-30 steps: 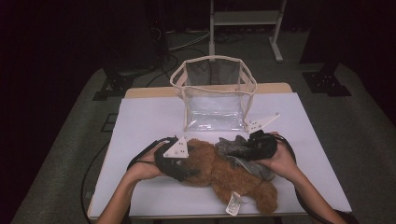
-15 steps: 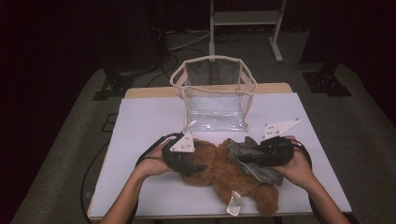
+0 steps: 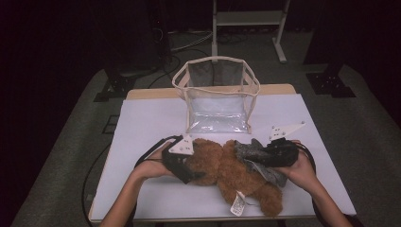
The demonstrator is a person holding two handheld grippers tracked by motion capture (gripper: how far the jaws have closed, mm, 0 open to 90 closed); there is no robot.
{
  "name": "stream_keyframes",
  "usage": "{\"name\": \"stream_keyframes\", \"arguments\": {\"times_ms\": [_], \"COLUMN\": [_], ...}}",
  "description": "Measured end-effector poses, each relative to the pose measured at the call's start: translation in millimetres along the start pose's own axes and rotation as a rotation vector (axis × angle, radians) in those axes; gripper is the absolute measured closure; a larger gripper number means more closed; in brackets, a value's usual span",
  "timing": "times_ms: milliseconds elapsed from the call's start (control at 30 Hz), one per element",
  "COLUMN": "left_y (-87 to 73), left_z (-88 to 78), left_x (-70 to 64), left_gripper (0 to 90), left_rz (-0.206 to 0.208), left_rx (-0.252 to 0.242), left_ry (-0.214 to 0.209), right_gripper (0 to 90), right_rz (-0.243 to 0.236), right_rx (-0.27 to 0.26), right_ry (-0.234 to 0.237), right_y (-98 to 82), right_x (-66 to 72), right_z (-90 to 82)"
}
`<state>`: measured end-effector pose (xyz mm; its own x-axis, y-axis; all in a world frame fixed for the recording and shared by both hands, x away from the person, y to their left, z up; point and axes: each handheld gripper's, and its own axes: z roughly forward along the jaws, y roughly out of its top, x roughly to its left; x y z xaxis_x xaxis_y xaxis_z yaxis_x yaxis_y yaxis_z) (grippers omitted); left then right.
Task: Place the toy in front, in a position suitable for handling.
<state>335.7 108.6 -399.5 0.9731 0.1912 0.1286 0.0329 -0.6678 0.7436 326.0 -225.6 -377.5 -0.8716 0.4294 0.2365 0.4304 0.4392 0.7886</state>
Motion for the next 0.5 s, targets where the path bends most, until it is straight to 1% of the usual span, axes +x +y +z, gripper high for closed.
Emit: {"name": "stream_keyframes", "arguments": {"times_ms": [33,67,100,133,200,233,300,333,367,433,500], "left_y": [0.3,1.1,1.8,2.7,5.2,6.6,10.2,11.6,12.6,12.5,9.8], "left_z": [3.2,5.1,4.0,1.8,-2.7,-4.2,-8.3,-10.6,-13.9,-19.8,-22.2], "left_x": [0.1,1.0,2.3,3.1,0.3,-0.5,-3.1,-5.3,-7.5,-12.0,-15.7], "left_gripper": [0.2,4.1,4.1,9.0,19.1,21.2,23.2,24.8,24.8,25.9,26.0], "left_rz": [-0.005,-0.015,-0.029,-0.037,-0.034,-0.033,-0.039,-0.038,-0.035,-0.035,-0.038], "left_rx": [0.003,-0.003,-0.010,-0.015,-0.012,-0.002,0.016,0.023,0.032,0.042,0.049], "left_ry": [0.004,0.014,0.028,0.035,0.058,0.061,0.070,0.073,0.075,0.076,0.078], "right_gripper": [72.2,72.2,72.2,72.2,72.2,72.2,72.2,72.2,72.2,72.2,72.2], "right_rz": [0.004,0.012,0.012,0.020,0.037,0.040,0.036,0.016,0.016,0.010,0.001], "right_rx": [-0.003,-0.008,-0.008,-0.013,-0.026,-0.026,-0.025,-0.031,-0.031,-0.036,-0.044], "right_ry": [-0.002,-0.001,-0.001,-0.002,0.011,0.012,0.010,0.003,0.003,0.010,0.014], "right_y": [-0.4,-1.6,-1.6,-2.4,-3.2,-2.6,-0.9,0.7,0.7,1.5,2.7], "right_x": [-2.4,-6.1,-6.1,-8.5,-14.6,-16.2,-17.3,-17.1,-17.1,-17.1,-15.5], "right_z": [0.8,1.3,1.3,1.3,1.4,1.9,3.7,6.5,6.5,9.2,11.7]}}
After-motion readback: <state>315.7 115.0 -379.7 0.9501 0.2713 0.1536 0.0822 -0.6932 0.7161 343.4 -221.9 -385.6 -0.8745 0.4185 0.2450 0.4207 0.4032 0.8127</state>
